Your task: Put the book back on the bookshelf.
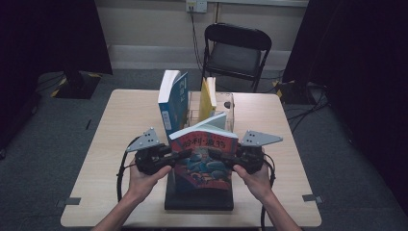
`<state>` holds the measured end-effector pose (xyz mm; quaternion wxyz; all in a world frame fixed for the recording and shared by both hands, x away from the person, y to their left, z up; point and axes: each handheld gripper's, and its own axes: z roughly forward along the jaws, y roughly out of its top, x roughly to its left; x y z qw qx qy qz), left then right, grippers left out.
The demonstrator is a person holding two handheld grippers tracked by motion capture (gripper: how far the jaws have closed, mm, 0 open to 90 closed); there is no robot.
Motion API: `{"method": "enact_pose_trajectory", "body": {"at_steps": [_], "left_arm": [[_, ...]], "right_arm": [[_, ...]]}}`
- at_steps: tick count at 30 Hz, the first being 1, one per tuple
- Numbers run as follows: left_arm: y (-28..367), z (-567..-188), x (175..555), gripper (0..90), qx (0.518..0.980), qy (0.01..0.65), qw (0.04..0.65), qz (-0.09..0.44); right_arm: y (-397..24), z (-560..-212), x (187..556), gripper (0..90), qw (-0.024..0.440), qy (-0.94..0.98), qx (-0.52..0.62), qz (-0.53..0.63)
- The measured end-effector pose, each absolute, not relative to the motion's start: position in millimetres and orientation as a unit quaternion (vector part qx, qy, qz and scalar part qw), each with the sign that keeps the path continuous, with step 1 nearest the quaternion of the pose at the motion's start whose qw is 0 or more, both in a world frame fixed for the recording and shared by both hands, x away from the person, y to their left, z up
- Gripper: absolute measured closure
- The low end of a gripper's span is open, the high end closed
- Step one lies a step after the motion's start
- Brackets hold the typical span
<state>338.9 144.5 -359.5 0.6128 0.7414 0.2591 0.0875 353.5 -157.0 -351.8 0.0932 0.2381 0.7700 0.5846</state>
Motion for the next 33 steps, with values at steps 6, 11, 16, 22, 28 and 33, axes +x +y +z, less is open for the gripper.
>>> {"method": "enact_pose_trajectory", "body": {"at_steps": [6,11,16,22,28,33], "left_arm": [[144.0,-358.6,329.5,73.5,0.747,0.245,0.61,0.098],[142.3,-358.3,323.5,73.2,0.746,0.247,0.61,0.101],[141.5,-358.5,314.5,72.8,0.751,0.232,0.608,0.111],[137.3,-359.1,314.1,72.1,0.749,0.237,0.607,0.118],[124.0,-359.5,320.9,71.3,0.752,0.241,0.602,0.121],[114.2,-362.0,322.4,68.4,0.745,0.238,0.61,0.123]], "right_arm": [[-172.3,-347.3,350.7,54.1,0.117,0.759,0.253,0.588],[-181.6,-351.2,353.4,41.8,0.128,0.76,0.257,0.583],[-184.1,-365.8,364.6,26.9,0.11,0.765,0.271,0.575],[-180.2,-365.9,362.4,41.7,0.104,0.775,0.246,0.573],[-183.2,-363.1,359.9,49.5,0.097,0.776,0.242,0.575],[-182.9,-362.7,360.0,49.5,0.095,0.777,0.241,0.573]]}}
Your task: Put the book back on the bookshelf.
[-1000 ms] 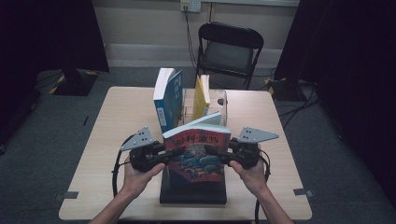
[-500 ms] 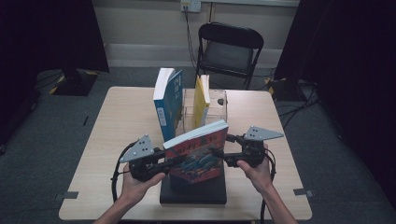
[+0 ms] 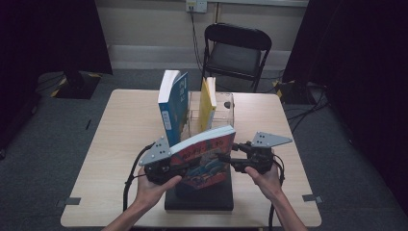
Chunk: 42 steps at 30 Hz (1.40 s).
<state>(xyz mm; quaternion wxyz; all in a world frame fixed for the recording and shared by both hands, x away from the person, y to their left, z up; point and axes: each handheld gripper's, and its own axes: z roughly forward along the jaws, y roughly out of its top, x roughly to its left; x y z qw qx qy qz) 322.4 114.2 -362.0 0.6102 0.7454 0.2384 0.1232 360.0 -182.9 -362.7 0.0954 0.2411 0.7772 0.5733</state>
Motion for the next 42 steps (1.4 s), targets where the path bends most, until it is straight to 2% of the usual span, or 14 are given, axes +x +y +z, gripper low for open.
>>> {"method": "enact_pose_trajectory", "body": {"at_steps": [5,9,14,21,25,31,35,42], "left_arm": [[114.1,-364.5,325.1,58.5,0.741,0.23,0.622,0.107],[110.7,-366.6,322.2,51.5,0.743,0.225,0.617,0.127],[112.6,-365.6,323.5,60.2,0.749,0.236,0.603,0.141],[111.3,-365.8,327.6,67.6,0.739,0.244,0.61,0.147],[110.4,-362.9,332.6,73.0,0.742,0.249,0.606,0.138],[109.6,-359.6,336.8,74.3,0.744,0.252,0.607,0.117],[111.0,-359.8,336.3,74.5,0.744,0.261,0.603,0.12],[127.4,-358.8,334.8,74.5,0.738,0.288,0.598,0.12]], "right_arm": [[-183.0,-362.7,360.1,48.9,0.094,0.777,0.243,0.573],[-182.5,-363.1,361.1,48.7,0.093,0.776,0.245,0.574],[-181.8,-363.1,361.9,48.3,0.093,0.777,0.244,0.573],[-182.3,-361.8,362.1,48.0,0.09,0.78,0.243,0.569],[-182.6,-362.0,363.5,48.3,0.093,0.779,0.248,0.568],[-181.7,-363.9,366.4,46.0,0.098,0.773,0.259,0.57],[-185.8,-366.3,368.7,40.9,0.09,0.772,0.266,0.57],[-202.7,-374.9,365.1,30.8,0.103,0.769,0.291,0.56]]}}
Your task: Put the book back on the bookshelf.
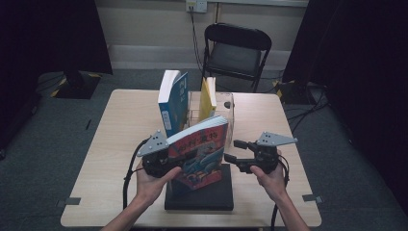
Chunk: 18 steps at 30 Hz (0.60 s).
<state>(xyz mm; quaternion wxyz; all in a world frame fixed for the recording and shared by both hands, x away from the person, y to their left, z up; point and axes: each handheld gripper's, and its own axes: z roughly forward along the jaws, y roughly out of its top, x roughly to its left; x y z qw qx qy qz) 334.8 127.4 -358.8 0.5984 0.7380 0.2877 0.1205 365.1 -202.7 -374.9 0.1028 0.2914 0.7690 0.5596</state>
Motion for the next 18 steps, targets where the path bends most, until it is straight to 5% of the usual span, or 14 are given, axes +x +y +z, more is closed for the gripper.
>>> {"method": "enact_pose_trajectory", "body": {"at_steps": [18], "left_arm": [[149.2,-357.3,338.0,74.6,0.724,0.331,0.586,0.15]], "right_arm": [[-273.4,-450.4,371.5,20.0,0.132,0.781,0.422,0.441]]}}
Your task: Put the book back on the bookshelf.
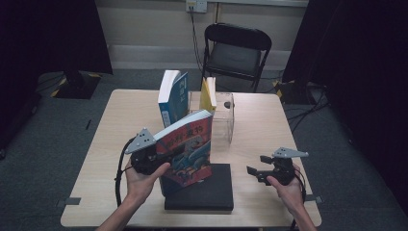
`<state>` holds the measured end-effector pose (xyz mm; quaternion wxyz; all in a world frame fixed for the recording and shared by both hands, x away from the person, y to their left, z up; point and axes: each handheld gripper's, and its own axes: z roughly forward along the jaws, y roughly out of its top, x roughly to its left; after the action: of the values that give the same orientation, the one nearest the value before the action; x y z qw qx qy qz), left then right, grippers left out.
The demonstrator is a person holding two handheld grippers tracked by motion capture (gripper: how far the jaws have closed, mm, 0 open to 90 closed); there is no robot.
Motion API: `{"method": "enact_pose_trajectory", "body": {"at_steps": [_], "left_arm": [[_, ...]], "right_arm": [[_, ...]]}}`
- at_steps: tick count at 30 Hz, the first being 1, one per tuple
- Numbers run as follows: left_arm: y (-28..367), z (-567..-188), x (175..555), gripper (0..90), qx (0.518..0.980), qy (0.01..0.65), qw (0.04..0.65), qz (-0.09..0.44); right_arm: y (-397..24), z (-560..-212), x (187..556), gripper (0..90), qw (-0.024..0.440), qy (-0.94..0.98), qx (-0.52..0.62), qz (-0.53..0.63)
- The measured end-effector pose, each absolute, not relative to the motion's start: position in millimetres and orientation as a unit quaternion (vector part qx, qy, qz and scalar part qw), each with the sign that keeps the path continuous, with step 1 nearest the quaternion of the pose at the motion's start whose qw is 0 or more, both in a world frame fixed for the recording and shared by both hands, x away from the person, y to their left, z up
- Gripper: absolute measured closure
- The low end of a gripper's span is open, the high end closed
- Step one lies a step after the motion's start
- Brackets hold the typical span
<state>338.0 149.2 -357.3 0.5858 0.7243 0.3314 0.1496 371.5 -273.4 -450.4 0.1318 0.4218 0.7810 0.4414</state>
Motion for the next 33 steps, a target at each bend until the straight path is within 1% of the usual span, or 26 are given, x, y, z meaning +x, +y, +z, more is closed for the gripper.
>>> {"method": "enact_pose_trajectory", "body": {"at_steps": [4,6,8,19,27,30,33], "left_arm": [[153.0,-354.2,340.7,74.6,0.722,0.338,0.584,0.152],[152.5,-353.6,343.3,74.6,0.721,0.339,0.584,0.154],[149.3,-353.4,345.2,74.6,0.721,0.34,0.581,0.162],[147.0,-345.1,356.9,74.6,0.703,0.367,0.584,0.175],[143.7,-339.6,367.7,74.6,0.695,0.382,0.576,0.199],[143.4,-339.7,373.8,74.6,0.693,0.39,0.575,0.192],[141.5,-339.5,377.2,74.6,0.688,0.396,0.575,0.2]], "right_arm": [[-284.2,-467.4,382.9,16.9,0.14,0.779,0.456,0.406],[-285.3,-475.5,386.1,17.0,0.137,0.784,0.464,0.389],[-283.5,-481.0,386.9,16.3,0.146,0.792,0.463,0.369],[-288.8,-489.7,390.3,16.2,0.158,0.792,0.478,0.345],[-287.7,-492.4,390.5,15.8,0.173,0.795,0.477,0.333],[-286.1,-494.3,389.8,15.1,0.185,0.793,0.476,0.334],[-283.9,-499.5,386.7,14.1,0.207,0.787,0.469,0.343]]}}
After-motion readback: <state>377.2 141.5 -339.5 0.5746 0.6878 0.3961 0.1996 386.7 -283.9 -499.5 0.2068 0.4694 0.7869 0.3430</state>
